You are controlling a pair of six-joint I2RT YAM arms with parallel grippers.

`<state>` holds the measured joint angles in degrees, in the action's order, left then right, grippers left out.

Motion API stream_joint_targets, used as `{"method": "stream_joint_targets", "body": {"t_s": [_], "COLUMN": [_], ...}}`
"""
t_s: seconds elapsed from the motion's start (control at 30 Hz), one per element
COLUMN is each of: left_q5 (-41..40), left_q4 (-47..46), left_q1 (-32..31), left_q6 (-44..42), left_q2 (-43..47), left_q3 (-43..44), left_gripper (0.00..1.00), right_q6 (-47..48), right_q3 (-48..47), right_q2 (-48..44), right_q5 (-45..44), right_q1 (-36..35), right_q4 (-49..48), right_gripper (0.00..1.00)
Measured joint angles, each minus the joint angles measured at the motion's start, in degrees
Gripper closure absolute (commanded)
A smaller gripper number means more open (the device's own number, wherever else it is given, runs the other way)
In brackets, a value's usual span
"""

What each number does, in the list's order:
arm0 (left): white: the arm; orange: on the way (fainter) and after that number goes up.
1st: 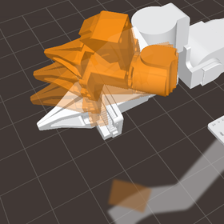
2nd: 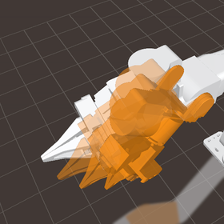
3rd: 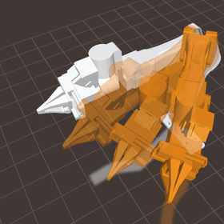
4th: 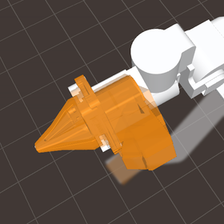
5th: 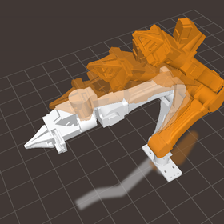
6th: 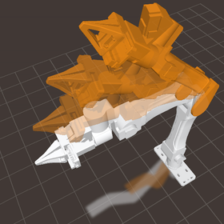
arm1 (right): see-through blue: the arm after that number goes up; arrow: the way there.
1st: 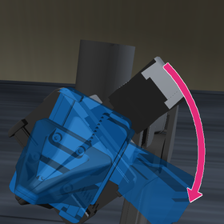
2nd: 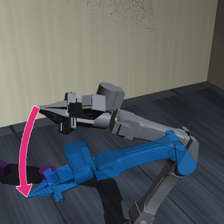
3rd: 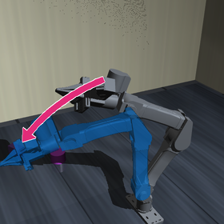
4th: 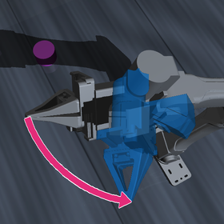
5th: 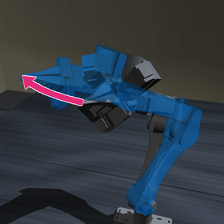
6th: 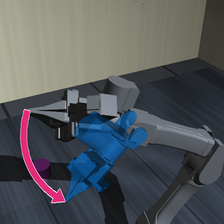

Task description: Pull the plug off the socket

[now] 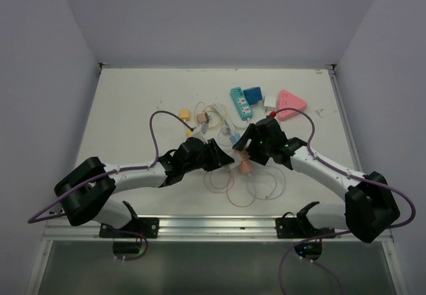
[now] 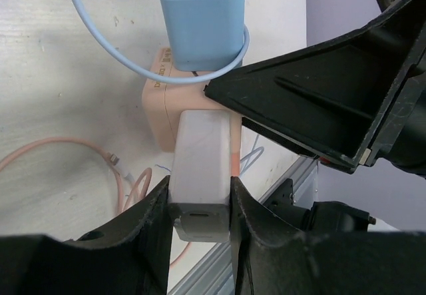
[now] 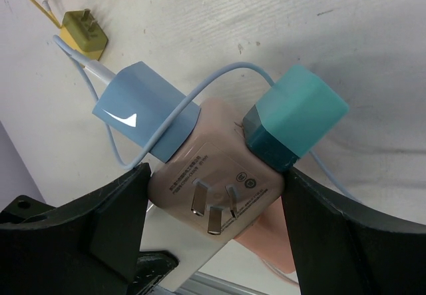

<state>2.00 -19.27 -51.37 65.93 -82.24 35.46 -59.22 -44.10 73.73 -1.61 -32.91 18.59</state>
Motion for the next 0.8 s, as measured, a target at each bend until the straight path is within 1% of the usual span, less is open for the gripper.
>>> {"method": "stream_joint_targets", "body": {"t_s": [0.17, 0.33, 0.63, 0.67, 0.7, 0.8], "left_q5": [0.04, -0.22, -1.01, -0.98, -1.18, -2.29], "left_q4": [-3.15, -6.08, -5.16, -4.63, -3.37, -0.83], "left_q1": [-0.48, -0.52, -0.52, -0.52, -0.52, -0.48], "left_q6": [1.49, 2.62, 2.69, 2.73, 2.91, 3.06], "left_q2": [1.51, 2.82, 4.46, 4.87, 5.9, 8.98], "left_q3": [-3.28, -5.73, -6.12, -6.12, -6.21, -6.78], "left_gripper": [1.0, 1.0, 1.0, 1.0, 1.0, 1.0], "right_q6": [-3.45, -4.83, -5.14, -5.01, -4.68, -4.31], "right_q3": [3.48, 4.11, 4.11, 4.11, 4.13, 4.57], "right_q2": [-1.84, -1.97, -2.01, -2.01, -1.88, -1.18], "right_q5": [2.03, 3.76, 3.87, 2.64, -0.57, -8.17], "right_q1": [0.33, 0.7, 0.7, 0.7, 1.29, 5.27], "right_q4": [-2.05, -2.45, -2.67, -2.58, -1.86, 0.5], "right_gripper": [1.0, 1.0, 1.0, 1.0, 1.0, 1.0]}}
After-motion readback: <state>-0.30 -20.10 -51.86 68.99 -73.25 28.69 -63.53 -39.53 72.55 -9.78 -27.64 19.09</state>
